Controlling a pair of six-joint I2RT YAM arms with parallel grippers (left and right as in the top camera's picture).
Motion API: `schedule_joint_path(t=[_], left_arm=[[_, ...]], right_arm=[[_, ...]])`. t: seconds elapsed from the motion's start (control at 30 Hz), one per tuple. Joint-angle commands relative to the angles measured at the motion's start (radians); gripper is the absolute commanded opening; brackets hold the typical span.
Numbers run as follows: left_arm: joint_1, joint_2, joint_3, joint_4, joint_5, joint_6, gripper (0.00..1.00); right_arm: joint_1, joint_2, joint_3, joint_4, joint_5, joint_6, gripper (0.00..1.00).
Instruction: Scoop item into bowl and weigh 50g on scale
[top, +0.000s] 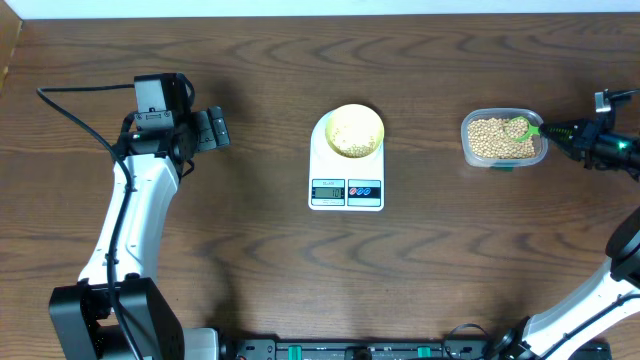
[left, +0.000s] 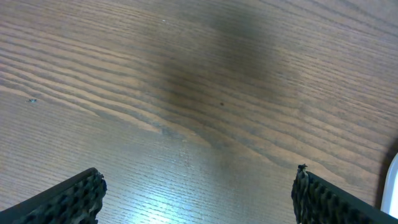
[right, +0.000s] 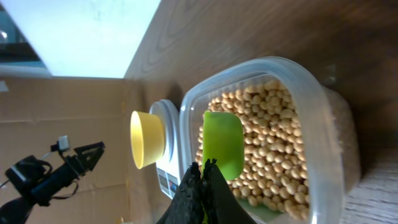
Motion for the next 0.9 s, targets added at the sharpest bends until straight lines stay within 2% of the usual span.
schedule_joint_path(t=[0.0, 0.87], left_arm=[[0.000, 0.014, 0.001, -0.002, -0.017, -0.009, 0.98], [0.000, 0.014, 0.001, -0.002, -0.017, -0.009, 0.98]], right_arm=[[-0.002, 0.025, -0.006, 0.003, -0.078, -0.002, 0.01], [0.025, 0.025, -0.006, 0.009, -0.146, 0.005, 0.01]])
